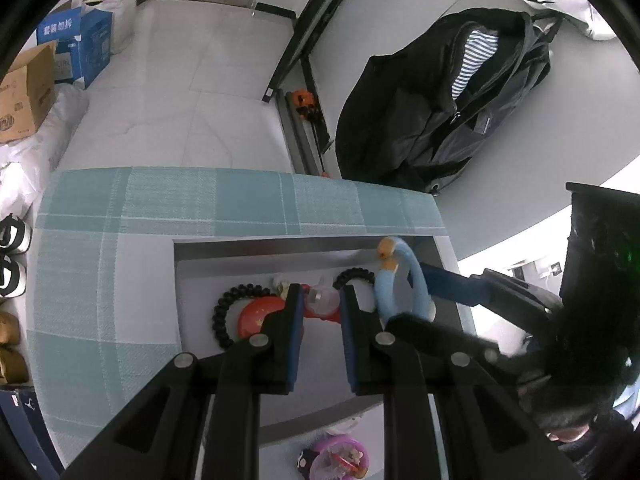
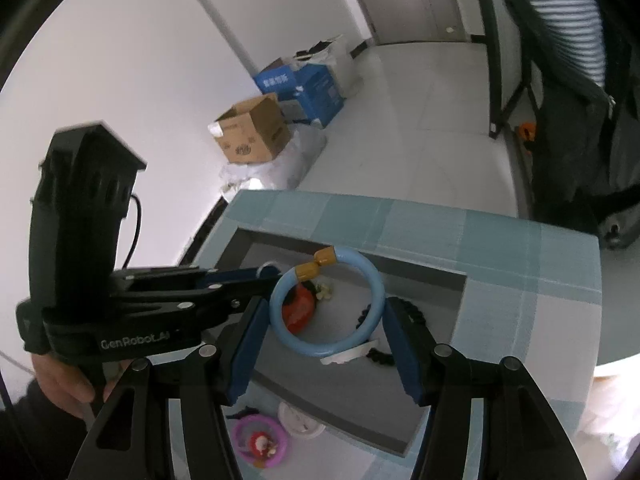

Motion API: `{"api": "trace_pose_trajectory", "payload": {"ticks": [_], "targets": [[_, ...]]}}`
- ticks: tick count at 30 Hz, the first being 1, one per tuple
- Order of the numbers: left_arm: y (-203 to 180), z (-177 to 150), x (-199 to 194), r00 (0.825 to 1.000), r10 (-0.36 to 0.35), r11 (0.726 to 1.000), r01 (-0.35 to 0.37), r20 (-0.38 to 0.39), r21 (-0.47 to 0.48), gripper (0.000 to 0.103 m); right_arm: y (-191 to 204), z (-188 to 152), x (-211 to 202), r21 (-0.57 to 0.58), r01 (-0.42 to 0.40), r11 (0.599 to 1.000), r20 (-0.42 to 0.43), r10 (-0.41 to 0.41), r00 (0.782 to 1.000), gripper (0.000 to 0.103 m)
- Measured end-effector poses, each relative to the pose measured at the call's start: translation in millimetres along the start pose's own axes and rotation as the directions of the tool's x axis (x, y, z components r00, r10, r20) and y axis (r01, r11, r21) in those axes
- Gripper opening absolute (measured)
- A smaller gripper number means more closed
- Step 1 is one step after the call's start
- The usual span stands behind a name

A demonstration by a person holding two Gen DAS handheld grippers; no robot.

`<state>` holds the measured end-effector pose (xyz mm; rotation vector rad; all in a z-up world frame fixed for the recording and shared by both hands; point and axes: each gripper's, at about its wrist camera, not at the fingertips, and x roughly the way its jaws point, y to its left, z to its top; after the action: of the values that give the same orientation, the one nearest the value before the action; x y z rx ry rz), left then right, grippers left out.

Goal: Organize jewelry
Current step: 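Carry both items over the grey box and open the left gripper, then open the right gripper to drop the blue ring into the box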

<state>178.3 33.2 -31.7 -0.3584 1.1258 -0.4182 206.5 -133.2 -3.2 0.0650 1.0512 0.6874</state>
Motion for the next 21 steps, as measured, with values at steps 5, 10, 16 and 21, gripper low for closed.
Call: {"api": "trace_pose_trajectory", "payload": {"ticks": [5, 10, 16, 21], "targets": [[2.6, 0.7, 1.8, 1.000, 0.005, 1.000, -0.005, -0.002, -0.006, 0.013, -1.8, 1.6, 4.2, 0.018, 0.002, 1.000, -0.004, -0.002, 1.000, 0.058], [2.1, 0.3, 2.4, 1.000, 0.005, 1.000, -0.005, -0.003, 0.005, 0.013, -6.6, 2.3, 2.5, 0.026, 0.021, 0.999, -0.004, -0.021, 1.000, 0.059], [-4.3, 0.5, 0.2, 1.000, 0.016, 0.999, -0.016, -0.001, 0.030, 0.027, -9.9, 5.5, -5.4, 0.045, 0.011, 0.999, 0.025, -0.012, 1.000, 0.063], [-11.5, -4.0, -13.9, 0.997, 0.036, 0.997, -0.041, 0.061, 0.071, 0.052, -13.2, 7.8, -20.9, 0.052, 0.010, 0.999, 0.090, -0.014, 0.996, 0.071]]}}
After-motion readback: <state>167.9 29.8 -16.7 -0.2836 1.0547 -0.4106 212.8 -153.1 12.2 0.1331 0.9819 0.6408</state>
